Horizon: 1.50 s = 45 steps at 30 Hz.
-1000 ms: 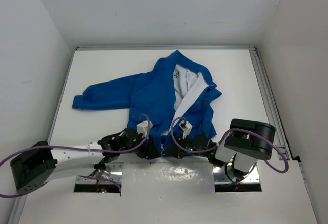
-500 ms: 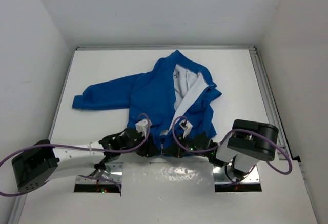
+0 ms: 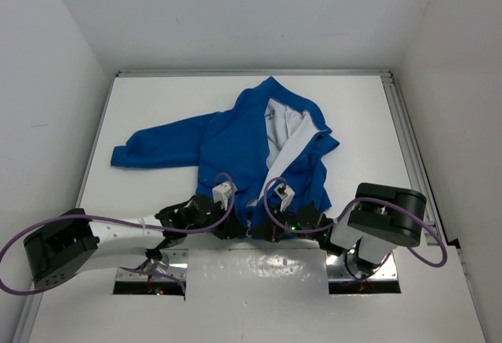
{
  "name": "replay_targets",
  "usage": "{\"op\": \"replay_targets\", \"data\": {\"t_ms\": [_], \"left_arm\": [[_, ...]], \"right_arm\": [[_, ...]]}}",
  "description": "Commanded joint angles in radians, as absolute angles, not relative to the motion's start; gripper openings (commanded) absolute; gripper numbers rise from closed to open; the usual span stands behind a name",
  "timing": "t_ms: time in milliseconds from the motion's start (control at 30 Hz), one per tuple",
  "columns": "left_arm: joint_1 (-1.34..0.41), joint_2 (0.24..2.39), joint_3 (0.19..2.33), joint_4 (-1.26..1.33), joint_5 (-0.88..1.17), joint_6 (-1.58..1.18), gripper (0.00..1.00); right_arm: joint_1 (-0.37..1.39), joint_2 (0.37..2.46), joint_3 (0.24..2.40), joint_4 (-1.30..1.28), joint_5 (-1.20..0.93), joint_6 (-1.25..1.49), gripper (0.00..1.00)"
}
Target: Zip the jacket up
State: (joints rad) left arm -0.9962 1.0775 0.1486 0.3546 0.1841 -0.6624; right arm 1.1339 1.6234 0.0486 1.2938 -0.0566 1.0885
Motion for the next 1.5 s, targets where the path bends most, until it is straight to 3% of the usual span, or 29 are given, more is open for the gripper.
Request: {"op": "replay_targets", "data": {"t_ms": [0, 100, 400, 667, 867, 933, 967, 1067, 1133, 1233, 1467], "left_arm": [[-1.008, 1.088, 0.176, 0.445, 0.232, -0.650, 0.08], [-1.008, 1.088, 0.164, 0.454, 0.226, -0.656, 0.00], [-1.028, 1.069, 0.124, 0.373, 0.163, -0.658, 0.00], [-1.080, 1.003, 0.095, 0.327, 0.115, -0.686, 0.00], [-1.126, 0.876, 0.104, 0.241, 0.071, -0.701, 0.00], [-1.127, 0.842, 0.107, 0.184, 0.052, -0.703, 0.00], [-1.127, 0.830, 0.113, 0.164, 0.043, -0.700, 0.00], [-1.127, 0.784, 0.115, 0.141, 0.018, -0.689, 0.00], [-1.127, 0.776, 0.118, 0.138, 0.003, -0.690, 0.00], [-1.127, 0.796, 0.117, 0.153, 0.005, -0.673, 0.00], [-1.127, 0.856, 0.121, 0.149, -0.037, -0.670, 0.00]], "right_arm": [[1.138, 1.608, 0.031, 1.683, -0.057, 1.103, 0.00], [1.138, 1.605, 0.034, 1.684, -0.054, 1.112, 0.00], [1.138, 1.475, 0.089, 1.631, 0.078, 1.178, 0.00], [1.131, 1.289, 0.268, 1.165, 0.444, 1.193, 0.00], [1.001, 1.252, 0.394, 1.023, 0.558, 1.241, 0.00], [0.953, 1.243, 0.429, 0.982, 0.529, 1.243, 0.00], [0.890, 1.241, 0.498, 0.939, 0.399, 1.239, 0.00], [0.886, 1.215, 0.621, 0.651, 0.220, 1.102, 0.00], [0.910, 1.172, 0.602, 0.531, 0.157, 1.019, 0.00], [0.951, 1.089, 0.409, 0.488, 0.065, 0.941, 0.00], [0.957, 1.088, 0.442, 0.167, -0.135, 0.738, 0.00]]}}
